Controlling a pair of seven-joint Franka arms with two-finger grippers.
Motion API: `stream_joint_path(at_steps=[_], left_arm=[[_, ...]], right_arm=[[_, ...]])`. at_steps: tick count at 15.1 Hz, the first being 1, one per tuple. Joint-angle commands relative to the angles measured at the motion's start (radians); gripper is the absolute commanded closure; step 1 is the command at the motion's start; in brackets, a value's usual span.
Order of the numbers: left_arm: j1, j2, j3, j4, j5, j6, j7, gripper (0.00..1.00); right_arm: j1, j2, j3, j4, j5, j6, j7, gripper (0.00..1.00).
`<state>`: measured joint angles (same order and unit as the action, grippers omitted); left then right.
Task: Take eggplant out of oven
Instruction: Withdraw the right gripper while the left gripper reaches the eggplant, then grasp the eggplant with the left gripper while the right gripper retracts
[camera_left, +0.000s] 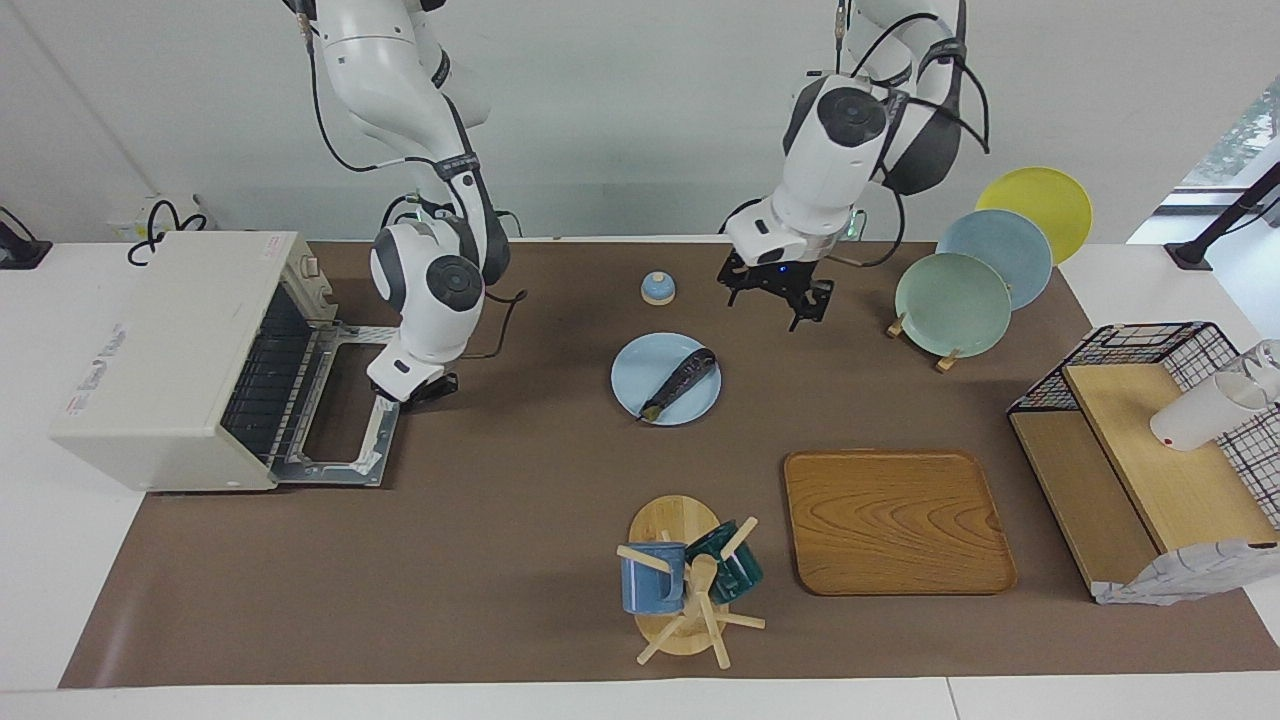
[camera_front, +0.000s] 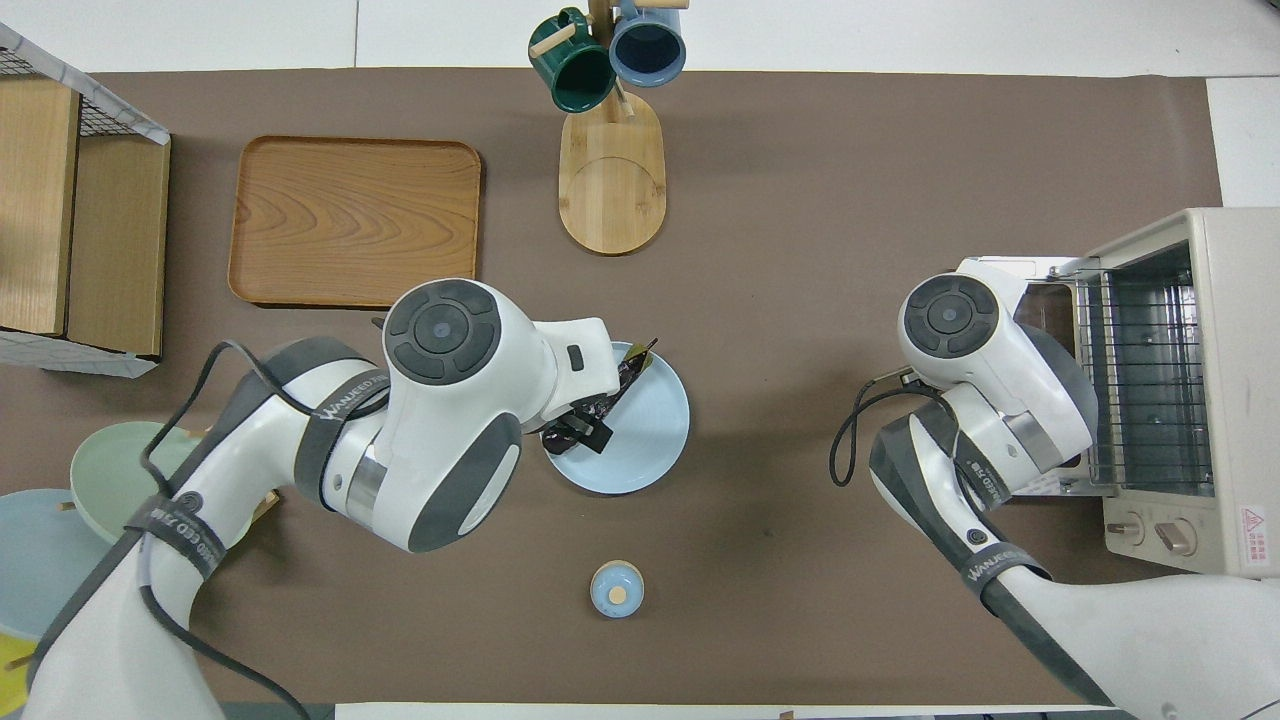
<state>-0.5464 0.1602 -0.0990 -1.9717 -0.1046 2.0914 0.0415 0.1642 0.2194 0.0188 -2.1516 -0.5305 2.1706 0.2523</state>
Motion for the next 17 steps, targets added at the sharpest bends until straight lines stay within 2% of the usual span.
stream_joint_path(at_steps=[1, 4, 6, 11, 15, 16, 17], left_arm=[[-0.024, 0.03, 0.018, -0.029, -0.01, 0.064, 0.014, 0.0], [-0.064, 0.088, 0.019, -0.029, -0.01, 0.123, 0.011, 0.0], [-0.063, 0.094, 0.019, -0.027, -0.01, 0.131, 0.014, 0.0], [-0.064, 0.124, 0.019, -0.027, -0.01, 0.157, 0.018, 0.01], [-0.064, 0.122, 0.019, -0.036, -0.01, 0.157, 0.018, 0.13], [-0.064, 0.122, 0.019, -0.036, -0.01, 0.159, 0.018, 0.16], [-0.066, 0.122, 0.019, -0.036, -0.01, 0.157, 0.018, 0.19]], right_arm=[[-0.061, -0.061, 0.007, 0.028, -0.039, -0.052, -0.134, 1.0], [-0.126, -0.135, 0.007, 0.039, 0.004, -0.104, -0.282, 1.0], [-0.166, -0.166, 0.007, 0.041, 0.043, -0.109, -0.364, 1.0], [-0.258, -0.196, 0.004, 0.045, 0.11, -0.113, -0.536, 1.0], [-0.287, -0.261, 0.003, 0.055, 0.185, -0.178, -0.636, 1.0], [-0.287, -0.284, 0.003, 0.083, 0.214, -0.237, -0.649, 1.0], [-0.285, -0.29, 0.003, 0.154, 0.265, -0.33, -0.648, 1.0]])
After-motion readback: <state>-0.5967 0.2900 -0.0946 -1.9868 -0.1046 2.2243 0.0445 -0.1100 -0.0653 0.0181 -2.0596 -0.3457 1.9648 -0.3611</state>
